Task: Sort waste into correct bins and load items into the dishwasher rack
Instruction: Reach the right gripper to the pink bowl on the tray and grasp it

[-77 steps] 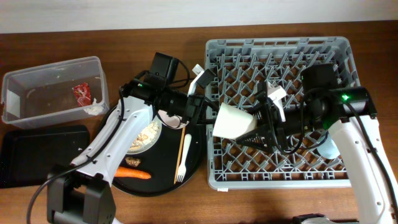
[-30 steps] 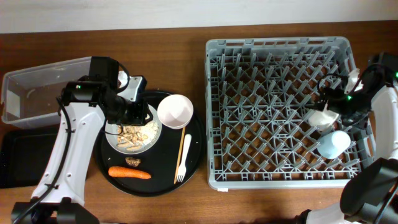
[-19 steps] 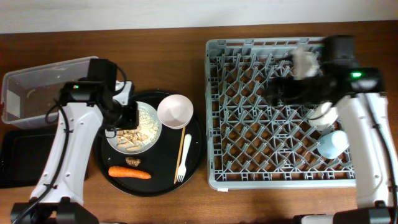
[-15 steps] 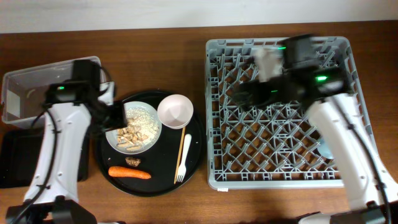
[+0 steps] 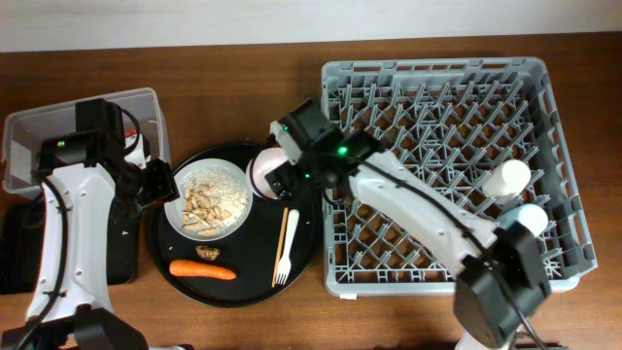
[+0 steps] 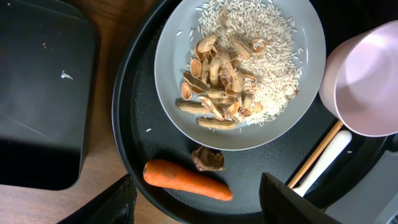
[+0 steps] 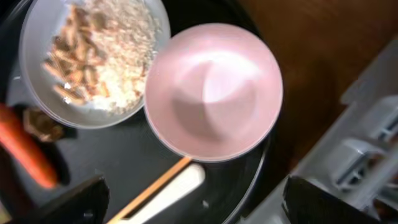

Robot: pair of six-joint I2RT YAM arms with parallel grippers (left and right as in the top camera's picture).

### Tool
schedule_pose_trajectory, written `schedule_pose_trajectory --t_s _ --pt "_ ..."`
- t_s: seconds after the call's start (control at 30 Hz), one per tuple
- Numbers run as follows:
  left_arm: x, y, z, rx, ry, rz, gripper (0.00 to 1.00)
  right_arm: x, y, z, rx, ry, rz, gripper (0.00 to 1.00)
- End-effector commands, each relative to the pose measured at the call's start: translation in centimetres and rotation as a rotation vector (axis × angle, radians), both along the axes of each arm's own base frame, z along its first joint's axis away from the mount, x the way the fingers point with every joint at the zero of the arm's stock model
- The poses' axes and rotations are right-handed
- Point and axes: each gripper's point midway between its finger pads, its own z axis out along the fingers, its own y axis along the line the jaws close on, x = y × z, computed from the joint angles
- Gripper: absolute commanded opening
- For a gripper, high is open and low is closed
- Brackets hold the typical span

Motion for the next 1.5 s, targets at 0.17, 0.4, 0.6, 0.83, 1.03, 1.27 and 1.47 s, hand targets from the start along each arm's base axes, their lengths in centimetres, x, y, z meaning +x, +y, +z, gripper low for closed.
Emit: schedule_pose_trajectory --t_s 0.17,0.4,0.6,0.83,1.03,1.27,1.47 --pt "-0.1 -0.1 0.4 -0.009 -0.016 0.011 0.63 2.4 -0.4 -4.2 -0.087 -0.01 -0.163 0.92" --pt "-0.2 -0.1 0.2 -0.011 -0.01 0.011 0.63 2.8 0.0 -5.8 -0.088 0.006 -0.186 0.85" --pt "-0.2 -0.1 0.2 -0.01 -0.011 0.011 0.63 2.6 0.0 -8.2 -0.096 0.066 -0.249 0.77" --pt "-0.2 -0.1 0.2 -0.01 -0.011 0.011 0.63 2.5 0.3 -8.3 -0.094 0.066 -0.247 0.56" --pt "-0.2 -0.1 0.2 -0.01 -0.011 0.011 0.63 2.1 0.8 -8.3 -0.093 0.064 -0.235 0.48" --pt "-0.2 -0.1 0.2 -0.01 -0.011 0.012 0.63 1.9 0.9 -8.3 -0.095 0.065 -0.23 0.18" --pt "-0.2 -0.1 0.2 -0.01 -0.011 0.011 0.63 2.1 0.7 -7.9 -0.103 0.059 -0.237 0.04"
